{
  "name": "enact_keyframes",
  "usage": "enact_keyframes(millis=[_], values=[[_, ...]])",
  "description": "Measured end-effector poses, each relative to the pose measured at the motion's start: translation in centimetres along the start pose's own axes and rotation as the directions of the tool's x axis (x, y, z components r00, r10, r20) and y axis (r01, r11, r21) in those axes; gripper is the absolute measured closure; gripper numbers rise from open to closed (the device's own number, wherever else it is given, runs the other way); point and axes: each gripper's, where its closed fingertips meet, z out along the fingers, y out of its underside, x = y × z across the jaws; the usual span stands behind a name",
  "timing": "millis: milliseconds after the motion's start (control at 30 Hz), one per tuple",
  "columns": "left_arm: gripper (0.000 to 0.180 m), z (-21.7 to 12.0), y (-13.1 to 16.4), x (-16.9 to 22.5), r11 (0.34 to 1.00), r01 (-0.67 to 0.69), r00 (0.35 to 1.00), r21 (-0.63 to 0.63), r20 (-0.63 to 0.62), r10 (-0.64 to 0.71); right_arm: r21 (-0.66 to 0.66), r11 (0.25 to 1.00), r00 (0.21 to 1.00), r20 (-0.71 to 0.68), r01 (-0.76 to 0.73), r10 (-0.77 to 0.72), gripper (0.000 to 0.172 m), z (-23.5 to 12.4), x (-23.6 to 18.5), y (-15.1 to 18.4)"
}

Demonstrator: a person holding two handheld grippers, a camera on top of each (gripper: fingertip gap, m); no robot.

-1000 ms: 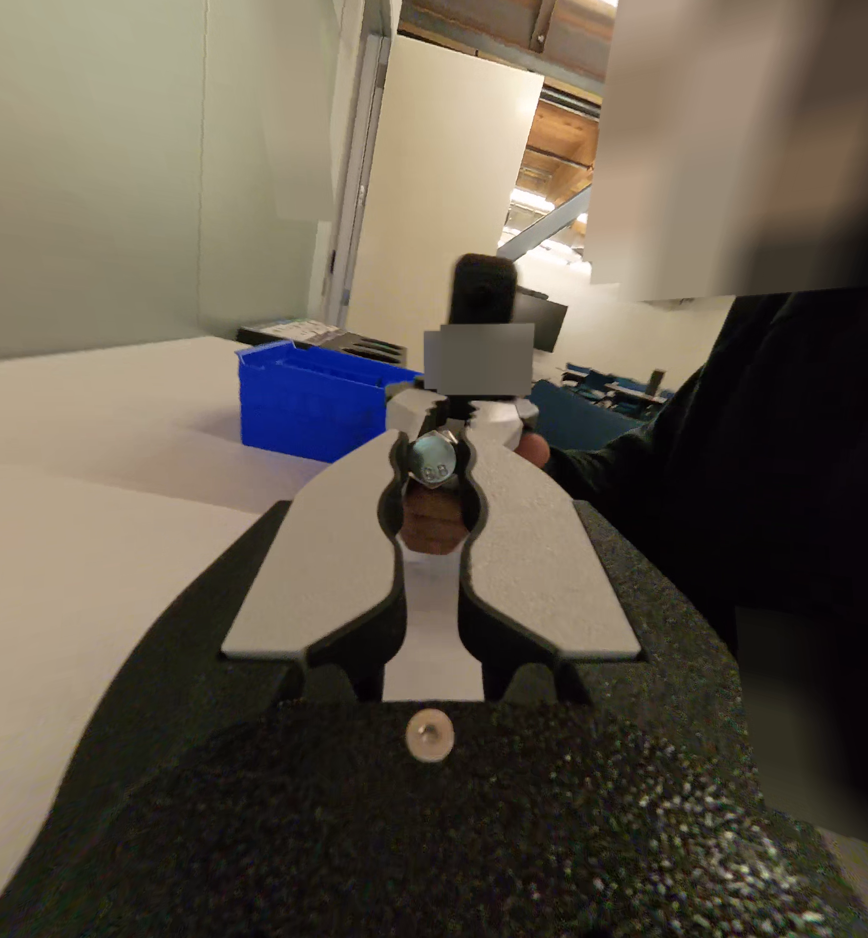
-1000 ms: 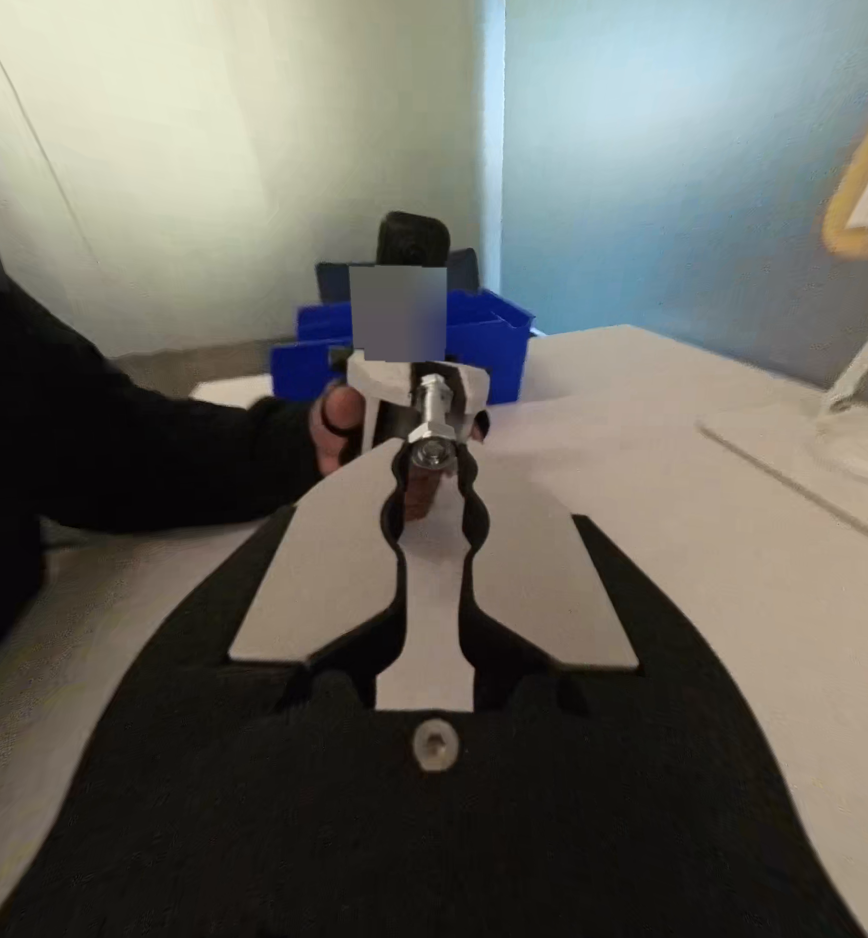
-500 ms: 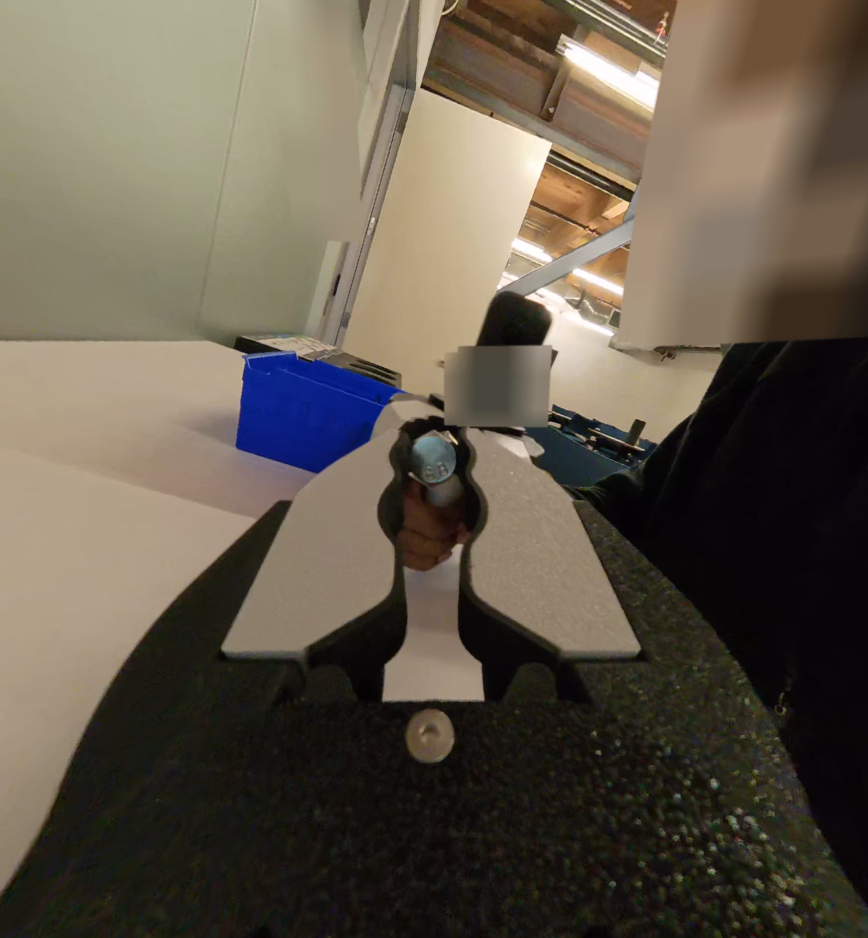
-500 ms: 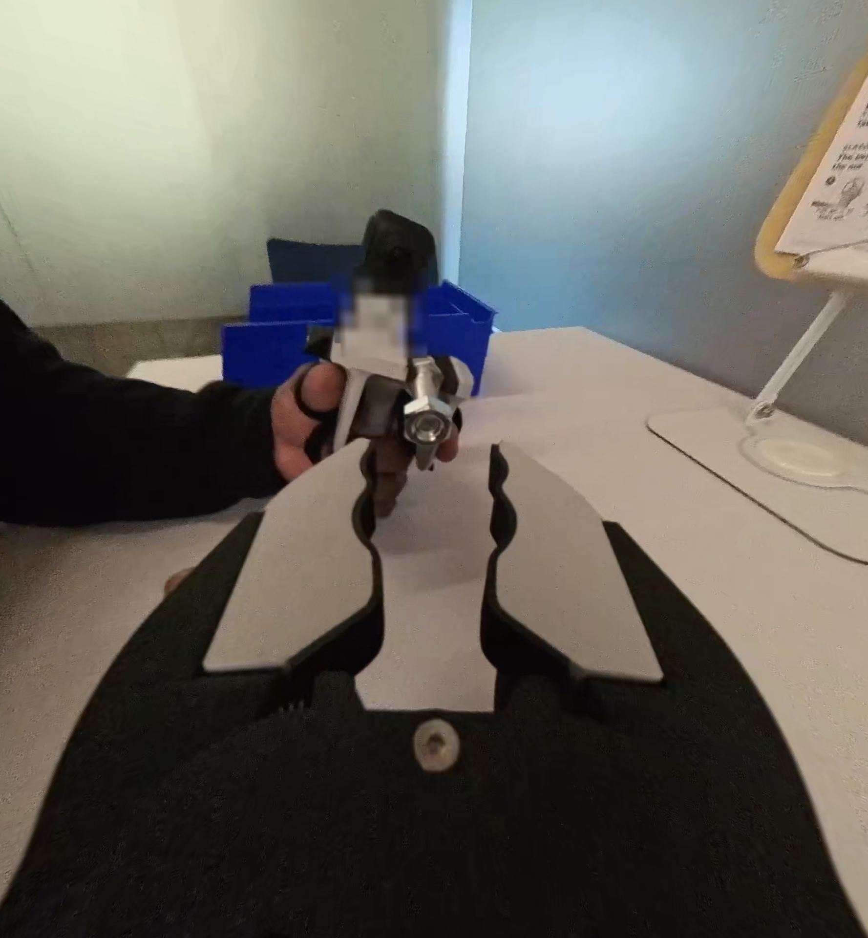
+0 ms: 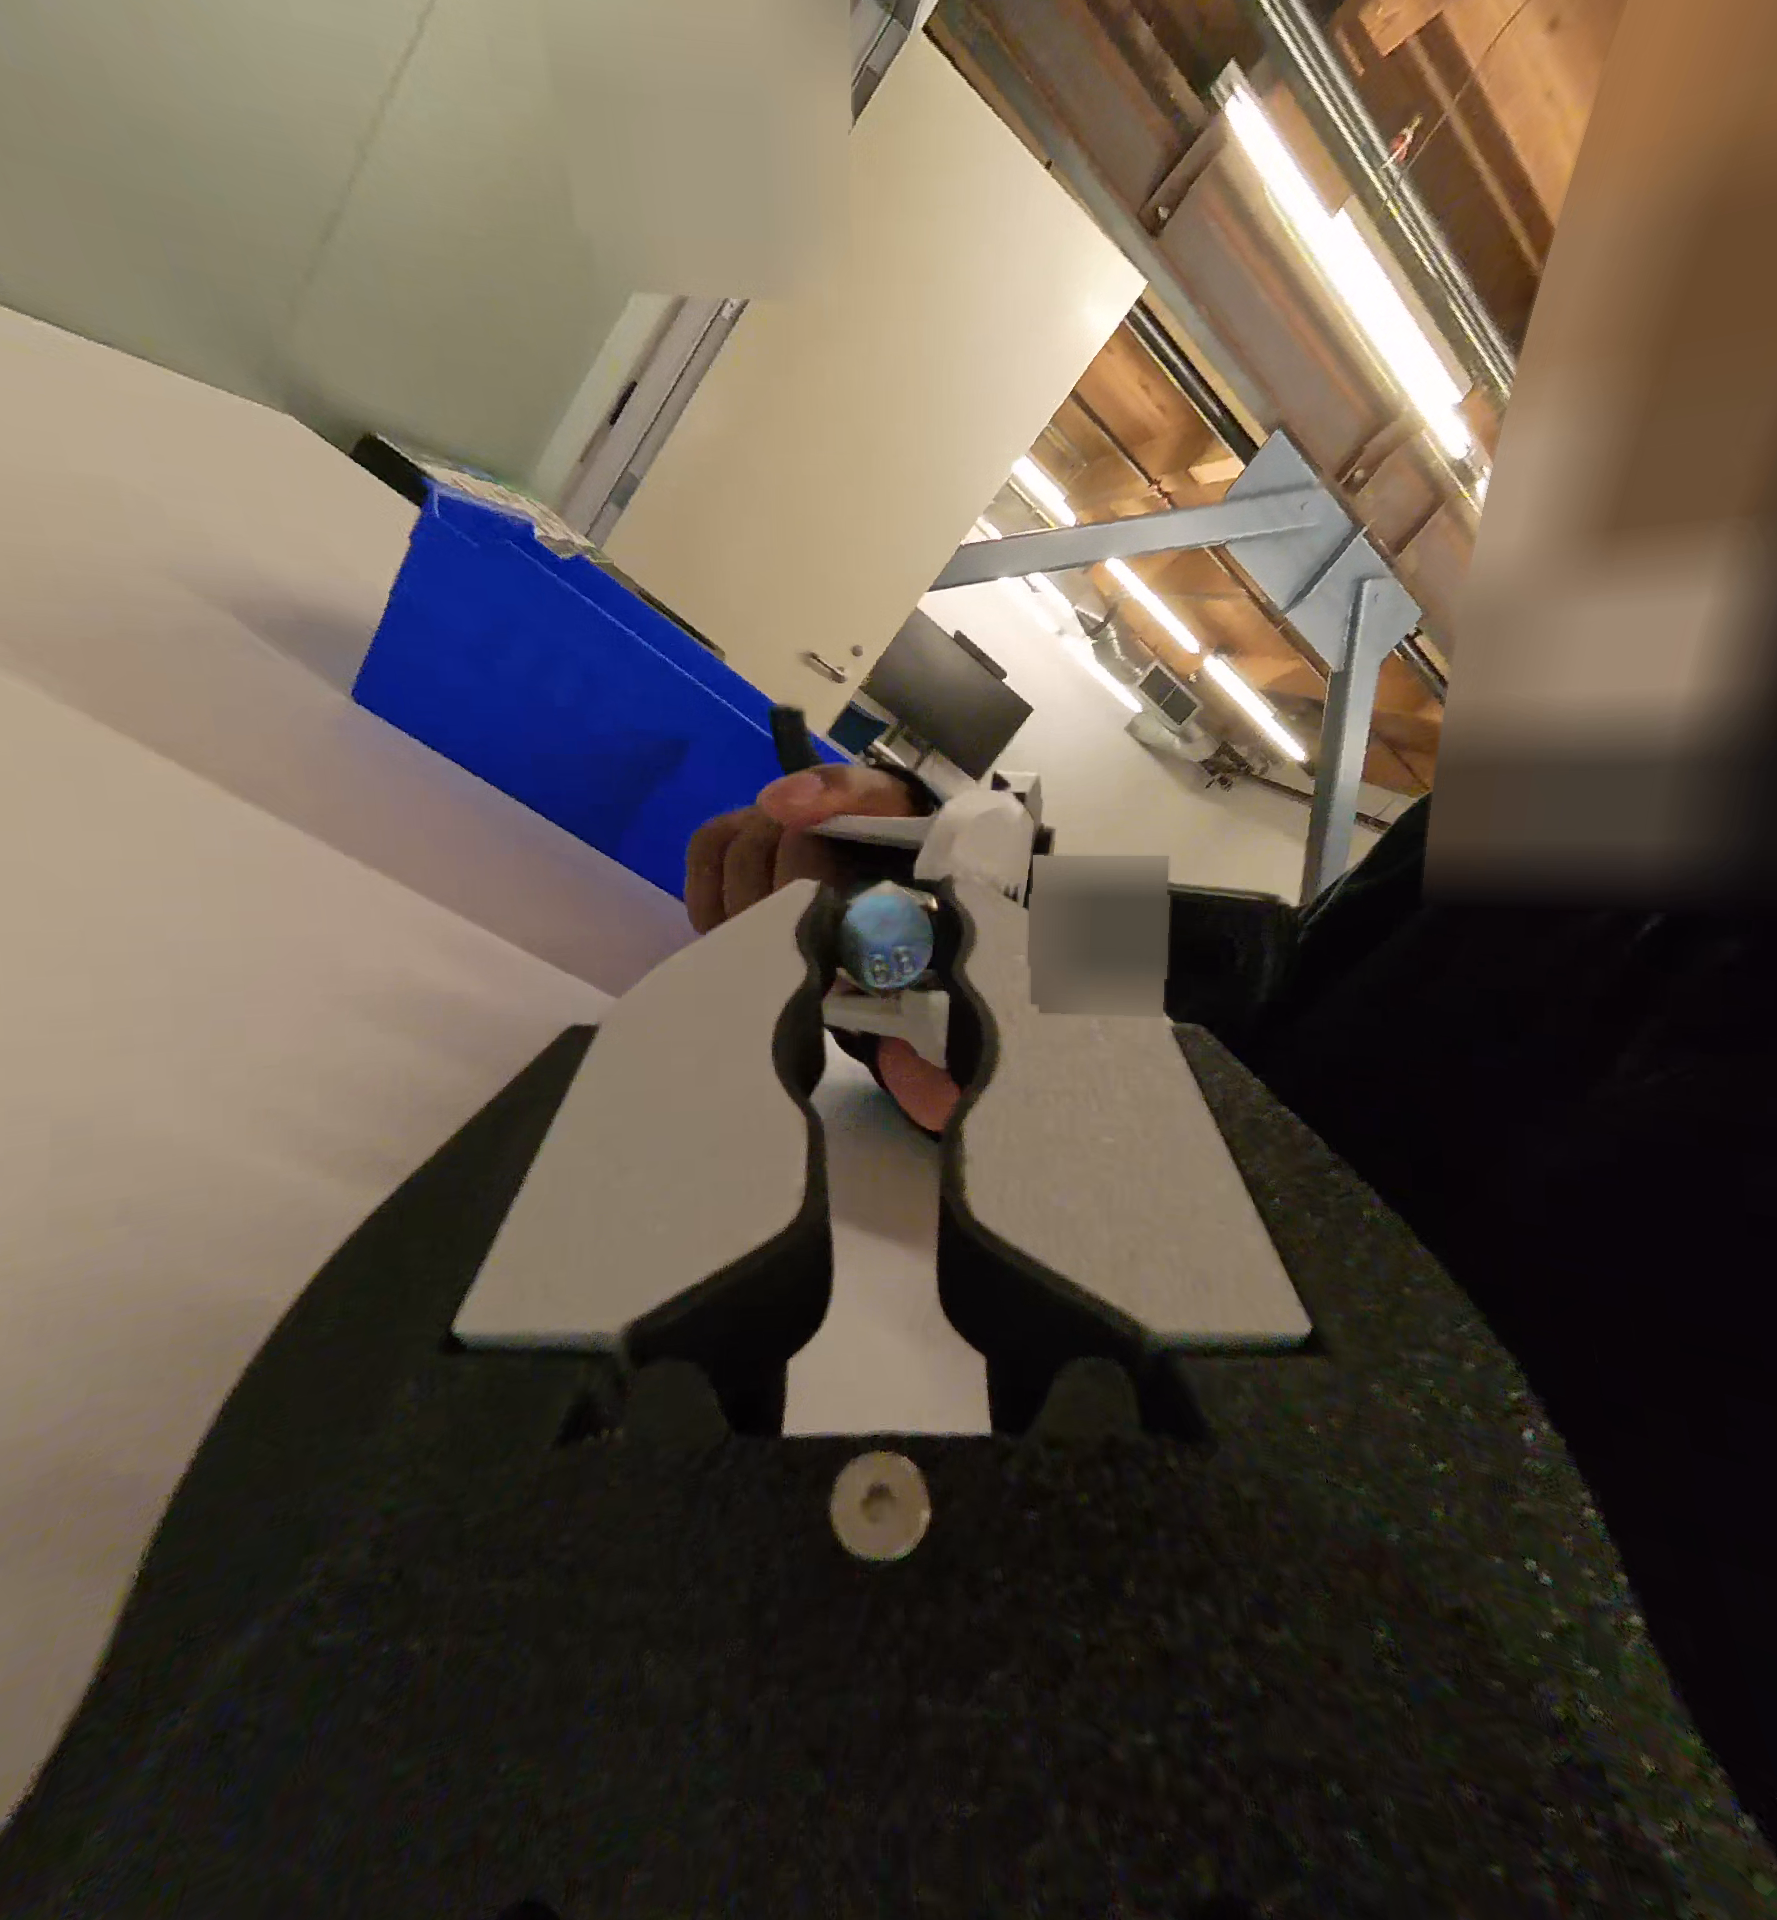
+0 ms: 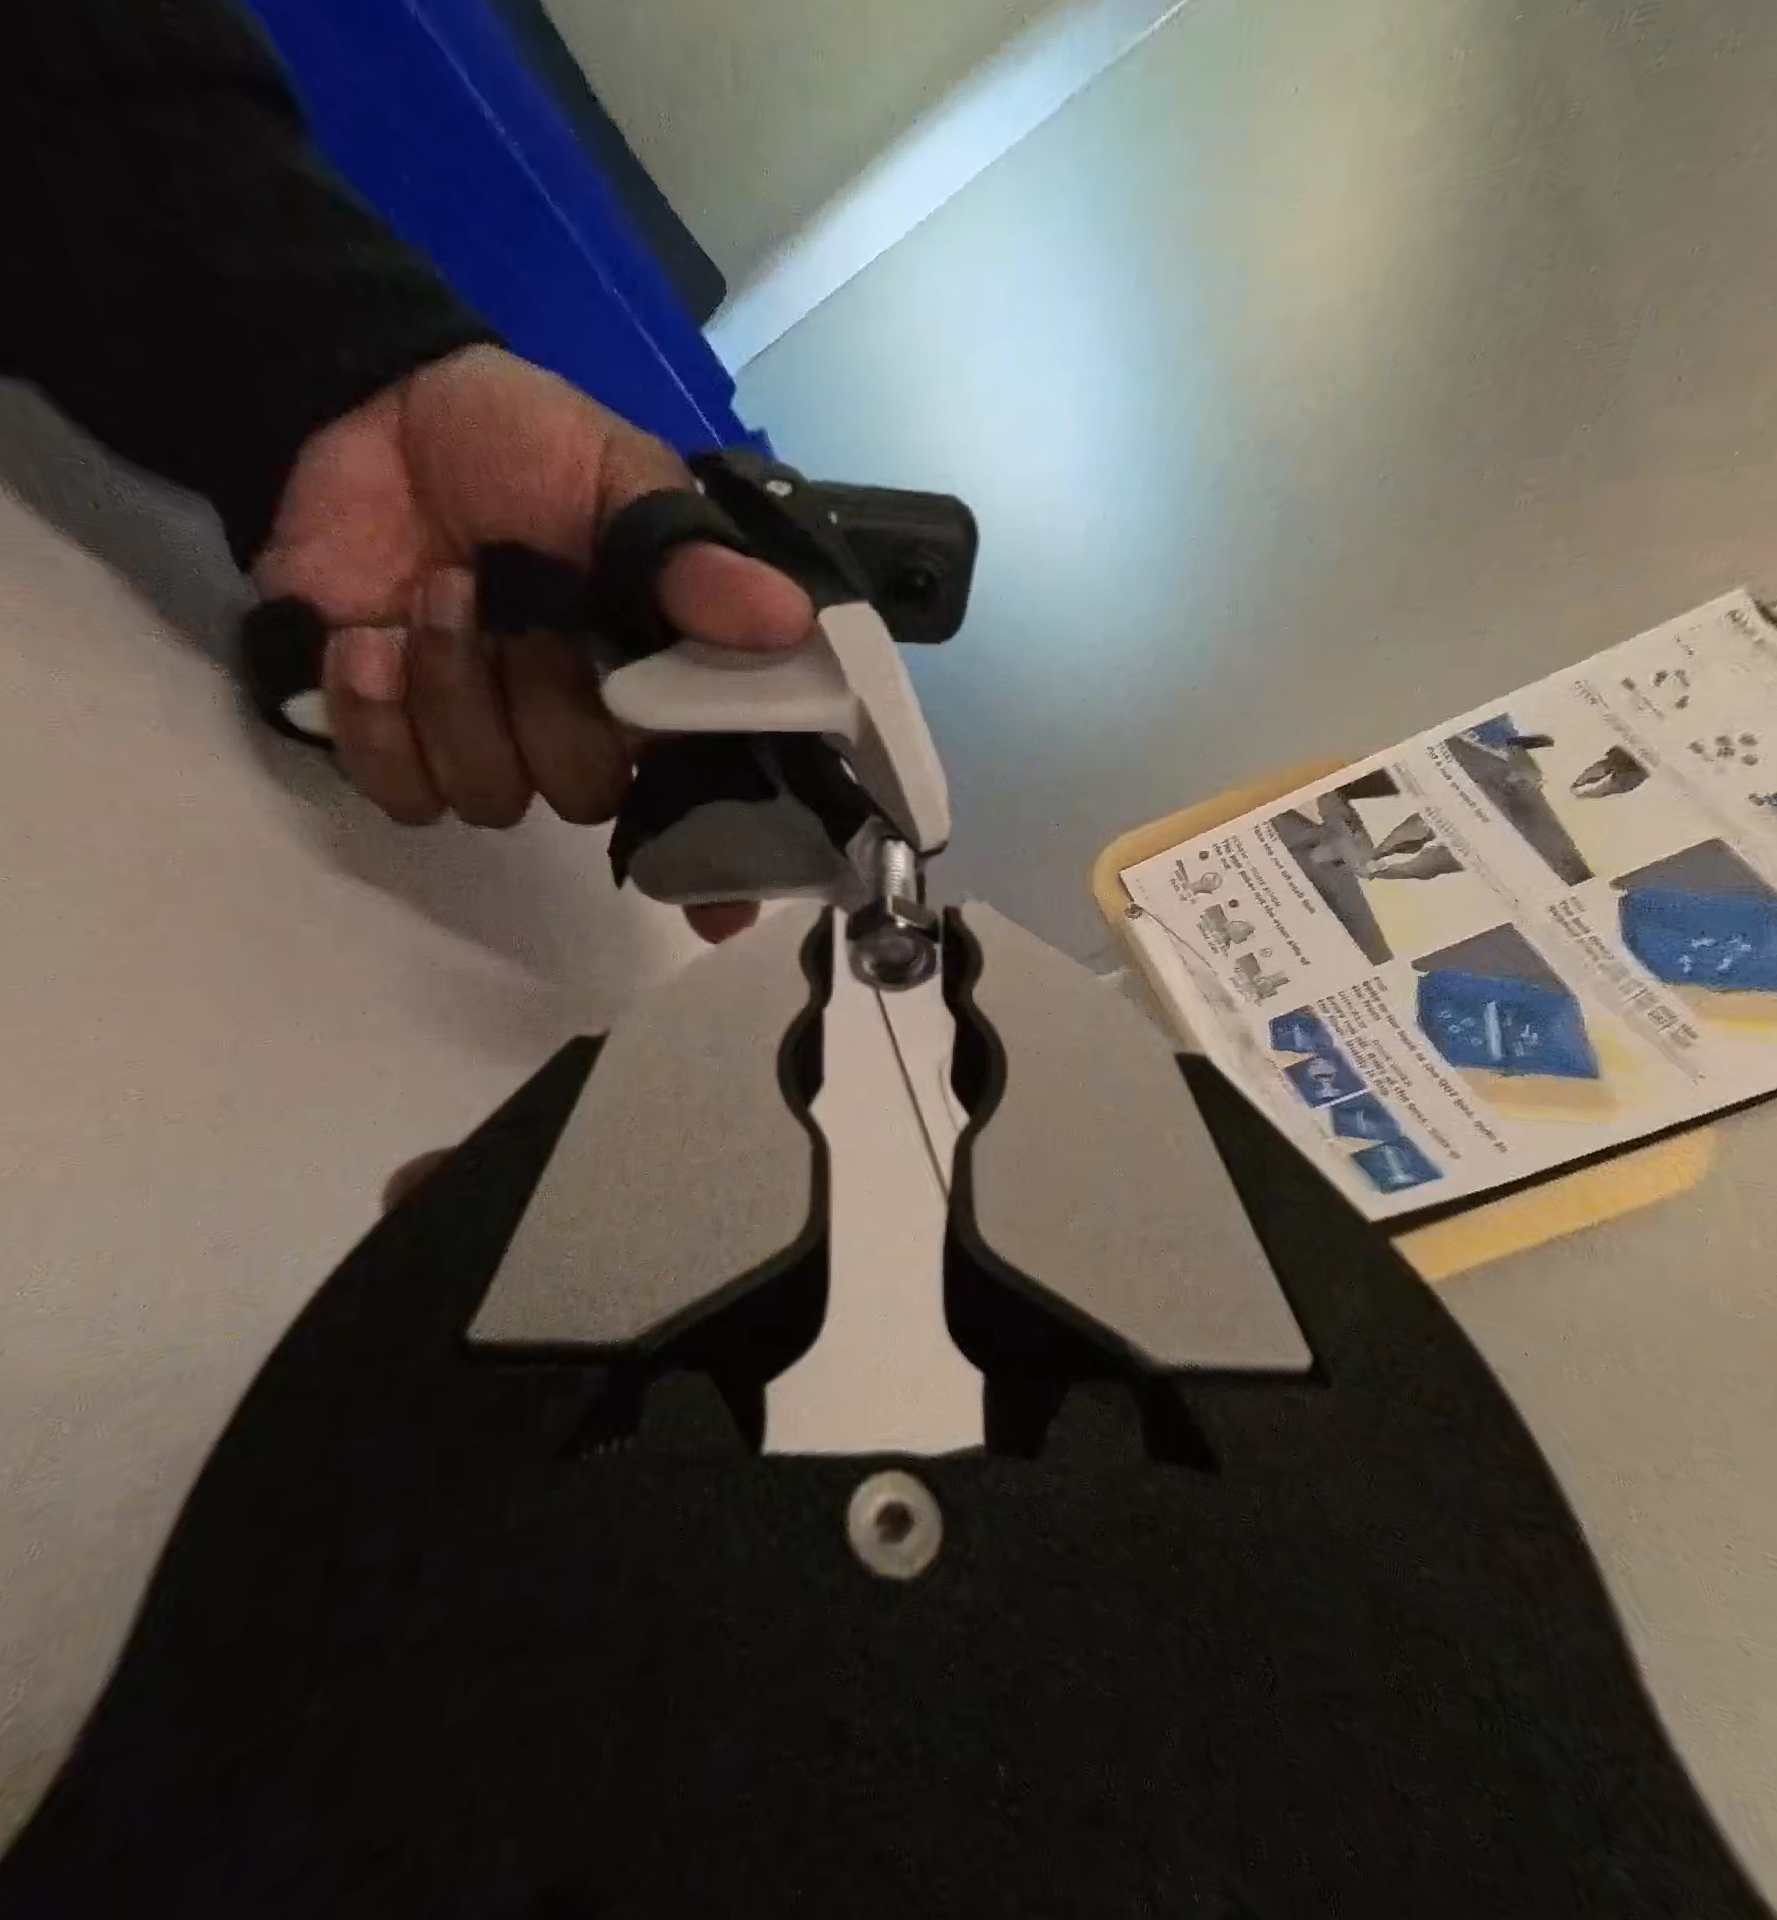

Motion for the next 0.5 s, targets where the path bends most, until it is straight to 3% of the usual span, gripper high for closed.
enact_keyframes(millis=[100,200,400,500], values=[[0.163,-0.4,-0.9,0.2,0.992,-0.118,0.993,0.052,0.016,0.117,0.025,0.931,0.931,0.04,-0.364,0.363,0.138,0.3,0.9,-0.1],[0.163,-0.6,-1.5,0.6,0.945,-0.319,0.947,0.077,0.053,0.316,0.039,0.704,0.701,0.148,-0.709,0.698,0.129,0.6,1.0,-0.1],[0.162,-0.4,-1.0,1.0,0.875,-0.482,0.875,0.045,0.074,0.478,0.005,0.364,0.35,0.291,-0.931,0.891,0.133,0.6,0.9,0.4],[0.162,-0.2,-0.7,1.3,0.858,-0.512,0.858,0.034,0.058,0.51,-0.017,0.294,0.273,0.321,-0.956,0.907,0.139,0.7,0.6,0.4]])
